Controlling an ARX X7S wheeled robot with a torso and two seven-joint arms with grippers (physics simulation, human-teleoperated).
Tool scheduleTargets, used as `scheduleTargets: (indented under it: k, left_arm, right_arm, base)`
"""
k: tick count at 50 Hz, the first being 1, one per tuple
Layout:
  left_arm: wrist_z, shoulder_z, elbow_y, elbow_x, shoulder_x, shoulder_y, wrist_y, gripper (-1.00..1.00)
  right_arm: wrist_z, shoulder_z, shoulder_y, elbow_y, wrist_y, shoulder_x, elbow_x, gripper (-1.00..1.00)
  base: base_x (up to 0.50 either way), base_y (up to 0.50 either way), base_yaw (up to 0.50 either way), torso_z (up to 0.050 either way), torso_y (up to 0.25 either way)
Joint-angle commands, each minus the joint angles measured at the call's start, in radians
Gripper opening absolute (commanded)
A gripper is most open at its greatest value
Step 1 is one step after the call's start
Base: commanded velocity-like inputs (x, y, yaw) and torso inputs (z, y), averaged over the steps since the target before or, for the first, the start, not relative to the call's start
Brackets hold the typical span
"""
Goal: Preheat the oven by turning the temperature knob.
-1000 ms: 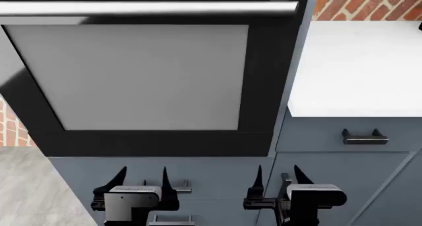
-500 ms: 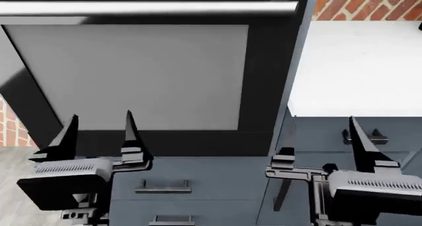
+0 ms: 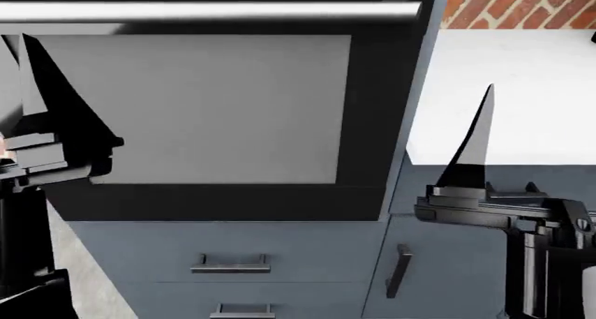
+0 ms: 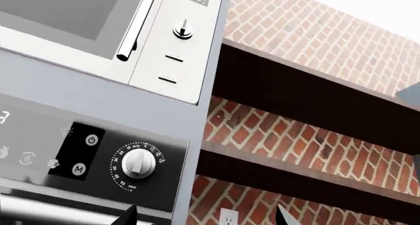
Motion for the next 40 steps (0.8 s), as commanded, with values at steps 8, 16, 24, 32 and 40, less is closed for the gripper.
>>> scheduleTargets:
  k: [8,16,24,32,40]
  left_arm:
    - [-0.004,-0.052,0.086,-0.062,-0.019,0.002,0.082,1.0]
    - [-0.008,-0.037,0.075,-0.046,-0.018,0.007,0.103,1.0]
    - [-0.016,-0.029,0.073,-0.037,-0.028,0.008,0.105,1.0]
    - [-0.022,-0.024,0.073,-0.039,-0.036,0.013,0.109,1.0]
    - [-0.027,-0.015,0.069,-0.034,-0.042,0.014,0.117,1.0]
  right_arm:
    - [-0.032,0.061,-0.038,-0.035,-0.077,-0.016,0.008,1.0]
    - [-0.031,0.047,-0.033,-0.035,-0.069,-0.016,-0.003,1.0]
    - [-0.034,0.056,-0.043,-0.035,-0.076,-0.016,0.005,1.0]
    - [-0.039,0.028,0.002,-0.035,-0.023,-0.015,-0.013,1.0]
    - [-0.044,0.022,-0.003,-0.034,-0.026,-0.015,-0.014,1.0]
  base:
    - [0.0,0.0,0.0,0.0,0.0]
    - [0.0,0.02,0.0,0.0,0.0]
    - [0.0,0.45,0.0,0.0,0.0]
    - [0.0,0.5,0.0,0.0,0.0]
    - [0.0,0.5,0.0,0.0,0.0]
